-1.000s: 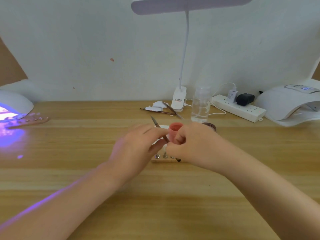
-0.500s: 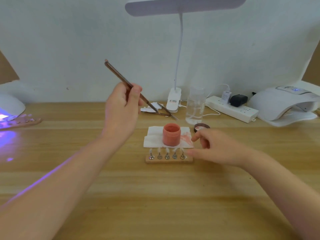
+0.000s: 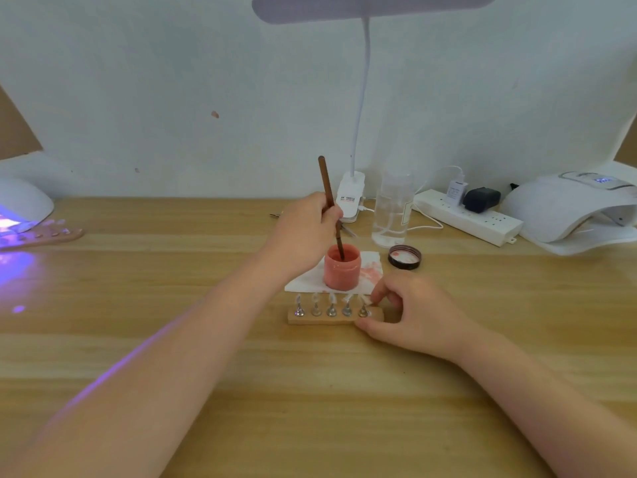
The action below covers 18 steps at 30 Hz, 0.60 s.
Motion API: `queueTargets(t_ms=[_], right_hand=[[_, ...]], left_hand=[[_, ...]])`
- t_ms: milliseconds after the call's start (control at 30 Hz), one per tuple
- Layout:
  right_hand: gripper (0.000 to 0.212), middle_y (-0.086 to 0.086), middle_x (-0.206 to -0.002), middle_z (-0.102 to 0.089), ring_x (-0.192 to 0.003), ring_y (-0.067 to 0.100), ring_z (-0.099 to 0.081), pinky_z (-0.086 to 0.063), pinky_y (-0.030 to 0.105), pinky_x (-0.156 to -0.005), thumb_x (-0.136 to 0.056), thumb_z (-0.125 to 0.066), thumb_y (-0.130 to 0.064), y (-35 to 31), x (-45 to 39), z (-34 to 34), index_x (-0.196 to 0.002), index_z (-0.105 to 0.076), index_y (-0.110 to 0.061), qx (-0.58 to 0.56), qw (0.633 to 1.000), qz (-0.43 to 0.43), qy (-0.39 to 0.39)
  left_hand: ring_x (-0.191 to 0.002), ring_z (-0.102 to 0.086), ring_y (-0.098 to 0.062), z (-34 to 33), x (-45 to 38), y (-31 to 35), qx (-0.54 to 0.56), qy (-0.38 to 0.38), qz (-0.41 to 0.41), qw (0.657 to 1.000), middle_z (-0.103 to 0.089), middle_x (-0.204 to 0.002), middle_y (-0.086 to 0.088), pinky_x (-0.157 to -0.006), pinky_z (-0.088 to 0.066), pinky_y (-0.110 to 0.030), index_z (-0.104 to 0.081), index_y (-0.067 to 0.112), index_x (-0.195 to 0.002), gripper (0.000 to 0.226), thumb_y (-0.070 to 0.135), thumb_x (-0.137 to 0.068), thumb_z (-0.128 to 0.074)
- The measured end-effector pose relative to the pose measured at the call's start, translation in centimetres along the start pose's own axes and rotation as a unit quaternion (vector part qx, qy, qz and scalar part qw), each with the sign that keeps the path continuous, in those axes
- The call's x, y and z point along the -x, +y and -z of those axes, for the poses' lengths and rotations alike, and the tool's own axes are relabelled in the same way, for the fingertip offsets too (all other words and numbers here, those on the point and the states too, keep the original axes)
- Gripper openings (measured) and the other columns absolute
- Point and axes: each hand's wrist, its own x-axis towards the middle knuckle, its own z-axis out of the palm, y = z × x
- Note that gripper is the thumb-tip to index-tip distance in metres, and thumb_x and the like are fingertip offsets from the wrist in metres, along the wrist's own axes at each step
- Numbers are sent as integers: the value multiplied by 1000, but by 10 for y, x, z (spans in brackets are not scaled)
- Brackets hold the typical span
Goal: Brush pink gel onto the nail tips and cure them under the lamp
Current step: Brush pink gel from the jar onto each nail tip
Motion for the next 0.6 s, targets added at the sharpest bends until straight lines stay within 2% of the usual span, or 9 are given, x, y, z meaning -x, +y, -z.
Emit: queueTargets(t_ms=[100, 300, 400, 500, 600], right_hand=[[32, -13, -59, -42, -55, 3, -44, -28, 17, -50, -64, -64, -60, -1, 1, -3, -76, -55, -32, 3, 1000, 15, 9], [32, -14, -59, -42, -55, 2, -43, -27, 16, -49, -65, -65, -60, 1, 1, -6, -77, -57, -30, 1, 1000, 12, 21], [32, -14, -59, -42, -55, 2, -43, -27, 17, -49, -65, -65, -59, 1, 1, -7, -77, -57, -30, 1, 1000, 14, 23], [32, -14, -60, -42, -56, 3, -43, -28, 18, -50, -65, -64, -59, 1, 2, -7, -77, -57, -30, -1, 1000, 13, 24], [32, -13, -60, -42, -56, 3, -42, -30, 20, -50, -68, -67, -55, -1, 2, -6, -79, -58, -27, -4, 1000, 14, 26]], left_hand=[[-56, -51, 14, -1, 0, -2, -12, -19, -2, 1000, -60, -67, 15, -47, -36, -8, -53, 33, -74, 26, 27, -99, -47], [-68, -56, -2, -3, 1, -3, -83, -51, 11, 995, -66, -74, 13, -57, -37, -27, -56, 31, -77, 24, 33, -99, -46], [-64, -53, 2, 0, 2, 0, -98, -26, 13, 995, -64, -73, 15, -54, -34, -27, -56, 32, -79, 23, 34, -99, -45], [-63, -53, 5, 5, 2, 1, -64, 25, 29, 997, -63, -73, 18, -52, -33, -24, -57, 33, -87, 17, 35, -98, -44], [-61, -53, 5, 9, 2, 1, -68, 23, 39, 997, -63, -72, 18, -52, -33, -24, -53, 35, -80, 21, 36, -98, -44]])
